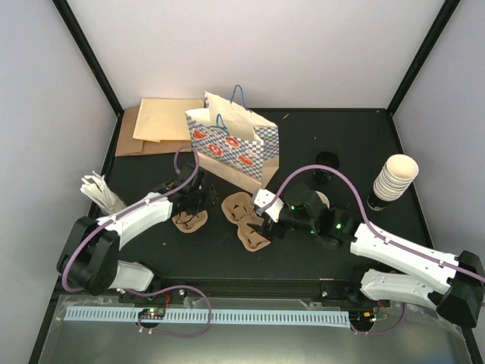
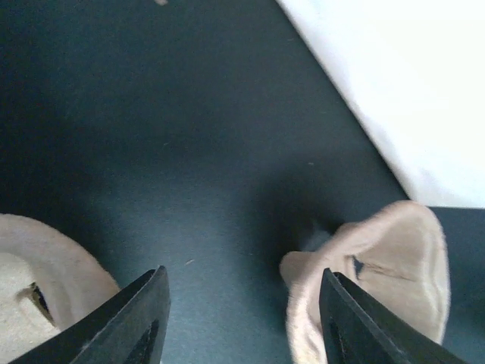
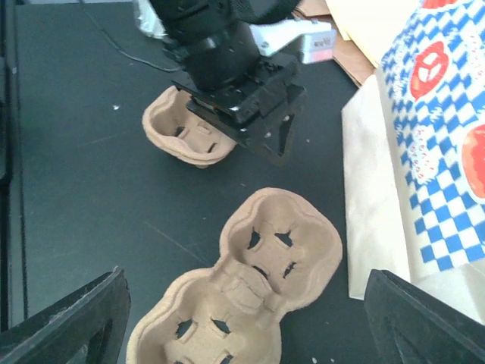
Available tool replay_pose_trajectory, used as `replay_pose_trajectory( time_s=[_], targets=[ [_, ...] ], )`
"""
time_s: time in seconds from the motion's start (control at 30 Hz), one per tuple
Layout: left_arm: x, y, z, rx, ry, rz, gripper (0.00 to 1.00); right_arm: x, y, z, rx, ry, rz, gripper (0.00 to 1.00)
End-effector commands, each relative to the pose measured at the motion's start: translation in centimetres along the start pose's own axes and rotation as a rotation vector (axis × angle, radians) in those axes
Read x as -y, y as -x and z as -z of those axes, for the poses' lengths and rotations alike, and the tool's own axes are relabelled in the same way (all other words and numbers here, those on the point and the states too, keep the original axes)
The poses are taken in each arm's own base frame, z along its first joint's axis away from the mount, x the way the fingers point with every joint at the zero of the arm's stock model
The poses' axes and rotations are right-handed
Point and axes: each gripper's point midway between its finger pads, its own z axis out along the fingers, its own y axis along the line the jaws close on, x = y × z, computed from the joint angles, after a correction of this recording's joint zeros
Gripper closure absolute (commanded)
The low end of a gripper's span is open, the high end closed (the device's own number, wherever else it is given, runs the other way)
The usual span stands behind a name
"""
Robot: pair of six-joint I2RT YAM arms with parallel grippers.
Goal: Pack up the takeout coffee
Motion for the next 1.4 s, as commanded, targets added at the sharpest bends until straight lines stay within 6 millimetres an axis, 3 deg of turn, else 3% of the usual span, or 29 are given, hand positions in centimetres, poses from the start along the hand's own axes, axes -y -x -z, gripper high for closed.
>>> replay_pose_trajectory(
  time_s=[0.0,0.3,0.53,0.63,0.9,1.1,1.23,1.37],
  targets=[
    [-1.8,0.1,-1.0,-0.001,0.061,0.102,0.45,-2.0,0.7,0.4,0.045,0.112,0.153,0.14],
    [-7.0,-0.8,0.8,0.031,0.264,0.103,0.48,-3.2,-1.0,-0.6,-0.005,0.180,0.289,0.14],
    [-9.2,-1.1,3.8,0.083,0.316,0.075,0.48,-2.9,-1.7,-2.0,-0.056,0.178,0.302,0.14],
    [-8.6,-0.8,4.8,0.098,0.283,0.029,0.48,-2.9,-1.9,-2.3,-0.061,0.180,0.311,0.14],
    [-3.6,0.6,8.0,0.130,0.071,-0.148,0.38,-3.3,-4.0,-3.8,-0.148,0.227,0.378,0.14],
    [1.0,-1.6,8.5,0.050,-0.208,-0.283,0.32,-1.9,-6.1,-6.4,-0.331,0.189,0.339,0.14],
    [2.2,-3.0,8.1,0.008,-0.315,-0.293,0.32,-1.2,-8.0,-7.7,-0.441,0.184,0.375,0.15],
    [2.0,-3.7,7.5,-0.020,-0.333,-0.288,0.32,-2.4,-10.9,-8.0,-0.563,0.325,0.473,0.15]
  ],
)
